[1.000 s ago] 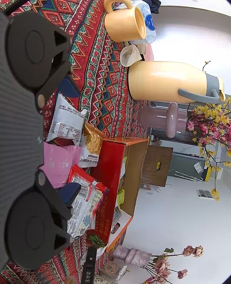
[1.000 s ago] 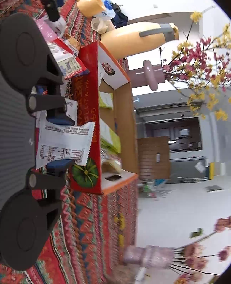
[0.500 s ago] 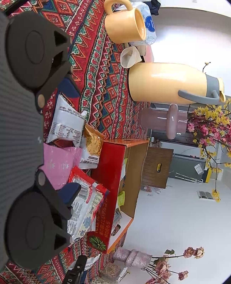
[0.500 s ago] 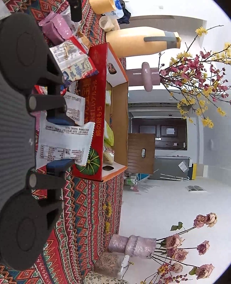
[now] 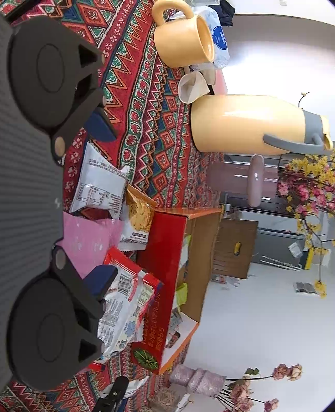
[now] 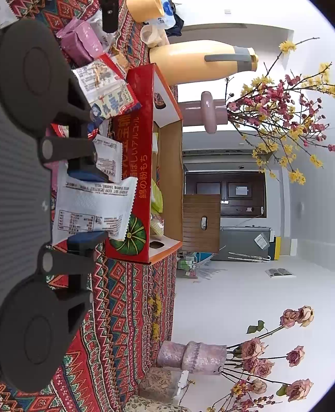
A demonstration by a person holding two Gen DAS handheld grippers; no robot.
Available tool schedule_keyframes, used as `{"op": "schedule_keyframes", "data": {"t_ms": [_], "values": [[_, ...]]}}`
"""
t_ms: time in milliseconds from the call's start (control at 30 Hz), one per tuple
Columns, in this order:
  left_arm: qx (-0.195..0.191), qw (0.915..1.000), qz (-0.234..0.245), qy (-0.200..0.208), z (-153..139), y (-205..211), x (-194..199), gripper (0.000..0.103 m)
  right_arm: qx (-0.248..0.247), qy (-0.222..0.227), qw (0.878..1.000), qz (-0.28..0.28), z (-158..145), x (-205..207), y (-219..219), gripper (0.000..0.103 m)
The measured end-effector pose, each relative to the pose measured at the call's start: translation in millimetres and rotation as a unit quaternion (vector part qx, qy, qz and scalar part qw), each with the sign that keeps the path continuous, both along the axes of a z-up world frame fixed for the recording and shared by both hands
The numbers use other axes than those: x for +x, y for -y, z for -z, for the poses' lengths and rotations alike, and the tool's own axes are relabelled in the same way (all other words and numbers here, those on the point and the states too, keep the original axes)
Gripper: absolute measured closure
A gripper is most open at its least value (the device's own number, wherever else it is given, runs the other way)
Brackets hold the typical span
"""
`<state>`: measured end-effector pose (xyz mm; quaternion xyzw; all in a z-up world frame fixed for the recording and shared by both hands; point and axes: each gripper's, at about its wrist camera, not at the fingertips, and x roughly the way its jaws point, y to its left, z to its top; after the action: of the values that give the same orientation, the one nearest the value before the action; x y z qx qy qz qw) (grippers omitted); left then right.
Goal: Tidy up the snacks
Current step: 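Grasp another white printed packet with the left tool while the right tool holds its packet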
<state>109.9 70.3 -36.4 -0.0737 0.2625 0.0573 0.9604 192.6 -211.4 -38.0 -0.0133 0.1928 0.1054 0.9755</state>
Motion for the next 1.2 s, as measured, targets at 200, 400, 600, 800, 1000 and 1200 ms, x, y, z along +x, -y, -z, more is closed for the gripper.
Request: {"op": "schedule_keyframes", "data": {"t_ms": [200,400,600,800,1000,1200], "values": [[0.021,0.9992,0.0,-0.035,-5.1,-3.5,8.5,0.0,0.012,0.0,1.0,-0.003,0.1,0.6,3.6,0.065],[0.052,0.9968,-0.012,-0.06,-13.2,-9.0,20.8,0.0,0.022,0.004,1.0,-0.005,0.0,-0.6,6.2,0.065],[0.066,0.9934,-0.009,-0.093,-6.0,-7.3,35.6,0.012,0.027,0.006,1.0,-0.008,-0.1,-1.5,7.4,0.065],[0.048,0.9911,-0.008,-0.124,5.6,-11.1,50.4,0.039,0.029,0.009,0.999,-0.009,-0.1,-2.7,7.3,0.065],[0.045,0.9912,-0.001,-0.125,10.5,-9.7,52.4,0.06,0.032,0.011,0.999,-0.01,-0.3,-3.3,7.8,0.065],[0.044,0.9931,-0.005,-0.108,6.0,-10.8,45.7,0.061,0.032,0.011,0.999,-0.01,-0.3,-3.3,7.8,0.065]]}}
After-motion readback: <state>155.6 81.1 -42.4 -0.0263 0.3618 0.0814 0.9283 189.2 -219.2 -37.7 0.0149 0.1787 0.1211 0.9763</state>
